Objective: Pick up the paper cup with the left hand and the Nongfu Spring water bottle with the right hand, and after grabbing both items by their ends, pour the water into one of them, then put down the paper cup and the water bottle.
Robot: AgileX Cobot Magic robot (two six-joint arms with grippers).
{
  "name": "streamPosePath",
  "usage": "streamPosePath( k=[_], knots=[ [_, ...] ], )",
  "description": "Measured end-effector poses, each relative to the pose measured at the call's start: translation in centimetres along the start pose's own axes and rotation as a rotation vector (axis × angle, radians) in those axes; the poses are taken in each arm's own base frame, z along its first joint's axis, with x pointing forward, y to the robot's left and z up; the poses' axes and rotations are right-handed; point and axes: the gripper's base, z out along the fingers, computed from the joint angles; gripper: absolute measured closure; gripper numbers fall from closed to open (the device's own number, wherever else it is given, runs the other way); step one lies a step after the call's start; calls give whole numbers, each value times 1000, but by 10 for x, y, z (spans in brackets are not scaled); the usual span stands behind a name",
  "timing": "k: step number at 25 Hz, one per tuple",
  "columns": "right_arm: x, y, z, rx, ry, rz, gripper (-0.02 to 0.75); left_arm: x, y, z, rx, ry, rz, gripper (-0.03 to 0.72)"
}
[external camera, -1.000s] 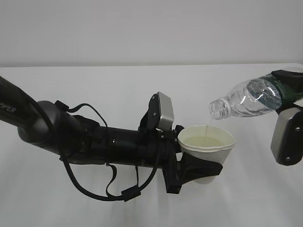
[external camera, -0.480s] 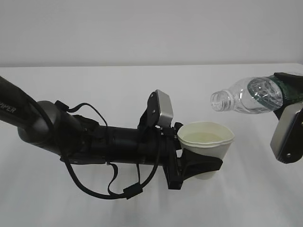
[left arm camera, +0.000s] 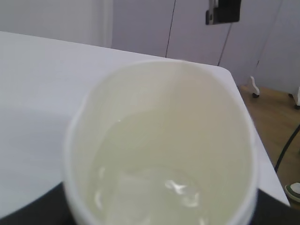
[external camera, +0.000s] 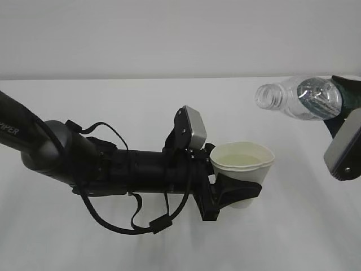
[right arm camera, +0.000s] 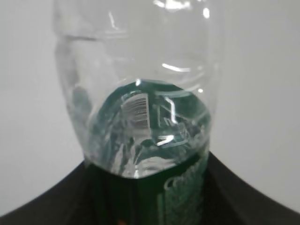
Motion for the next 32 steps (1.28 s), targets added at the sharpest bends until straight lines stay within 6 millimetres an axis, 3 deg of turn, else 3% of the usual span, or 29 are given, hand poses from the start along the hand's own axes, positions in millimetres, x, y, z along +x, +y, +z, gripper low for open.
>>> streamPosePath(
  k=[6, 32],
  knots=[
    [-4, -9, -1, 96, -53, 164, 346, -1, 1, 0, -10, -6, -7, 271],
    [-6, -14, -1, 120, -119, 698, 346, -2, 4, 0, -41, -22, 55, 271]
  ],
)
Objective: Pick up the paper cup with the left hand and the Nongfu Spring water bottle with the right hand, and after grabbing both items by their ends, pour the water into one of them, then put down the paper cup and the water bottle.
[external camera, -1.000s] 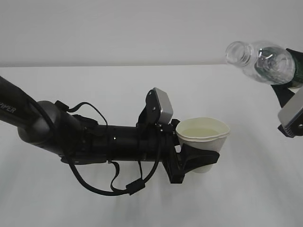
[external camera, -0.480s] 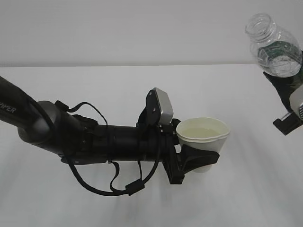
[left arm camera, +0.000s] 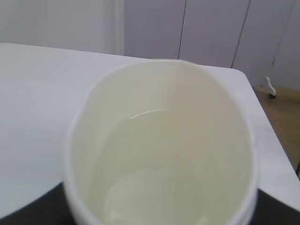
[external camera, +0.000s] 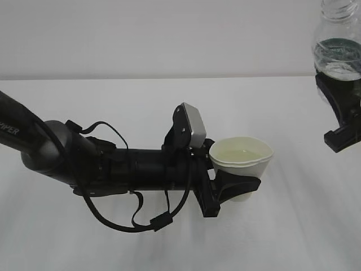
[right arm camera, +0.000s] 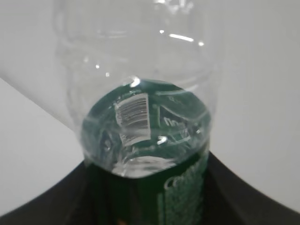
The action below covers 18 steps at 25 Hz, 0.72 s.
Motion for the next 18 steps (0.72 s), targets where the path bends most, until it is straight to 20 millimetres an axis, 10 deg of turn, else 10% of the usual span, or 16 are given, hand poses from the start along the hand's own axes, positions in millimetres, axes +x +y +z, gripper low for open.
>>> streamPosePath(
  k=[18],
  knots=[
    [41, 25, 14, -72, 115, 273, 346, -2, 3, 0, -38, -18, 29, 271]
  ],
)
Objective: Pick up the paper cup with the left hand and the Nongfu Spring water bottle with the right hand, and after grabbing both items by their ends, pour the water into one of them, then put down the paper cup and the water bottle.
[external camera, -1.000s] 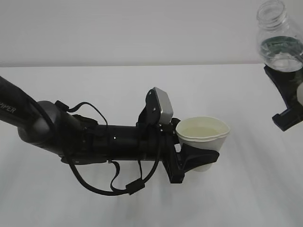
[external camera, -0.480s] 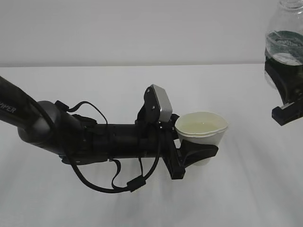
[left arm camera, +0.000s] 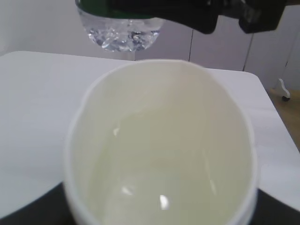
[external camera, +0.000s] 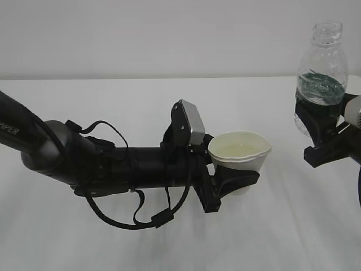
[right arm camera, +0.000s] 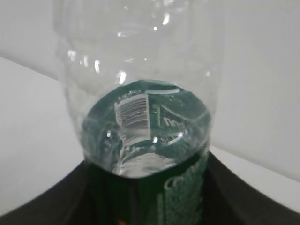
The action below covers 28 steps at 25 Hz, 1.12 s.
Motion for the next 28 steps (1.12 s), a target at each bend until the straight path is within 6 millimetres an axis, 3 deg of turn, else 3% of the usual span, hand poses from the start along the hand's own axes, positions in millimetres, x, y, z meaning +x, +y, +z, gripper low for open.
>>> streamPosePath(
  k=[19, 28],
  knots=[
    [5, -2, 1, 28, 17, 93, 346, 0, 1, 0, -6, -2, 4, 271],
    [29, 2, 18, 15, 104, 163, 347, 0, 11, -7, -38, -2, 18, 271]
  ],
)
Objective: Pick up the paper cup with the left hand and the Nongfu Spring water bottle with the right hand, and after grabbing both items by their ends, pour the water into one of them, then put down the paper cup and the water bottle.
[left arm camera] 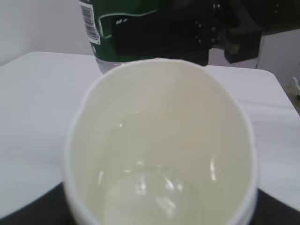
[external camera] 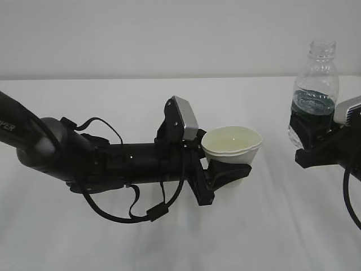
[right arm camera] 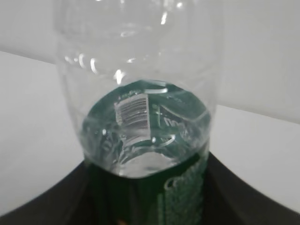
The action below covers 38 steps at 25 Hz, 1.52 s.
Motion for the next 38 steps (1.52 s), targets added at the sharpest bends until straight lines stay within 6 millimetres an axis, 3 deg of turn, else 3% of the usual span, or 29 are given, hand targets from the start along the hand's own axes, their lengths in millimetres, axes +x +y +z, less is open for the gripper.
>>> streamPosePath(
  k=[8, 22, 38],
  knots=[
    [7, -5, 30, 0, 3, 61, 349, 1, 6, -4, -22, 2, 3, 271],
    [38, -8, 80, -4, 42, 145, 349, 4, 23, -14, -82, 29, -5, 271],
    [62, -10, 117, -8, 45, 154, 350, 4, 23, -14, -88, 27, -8, 271]
  ],
)
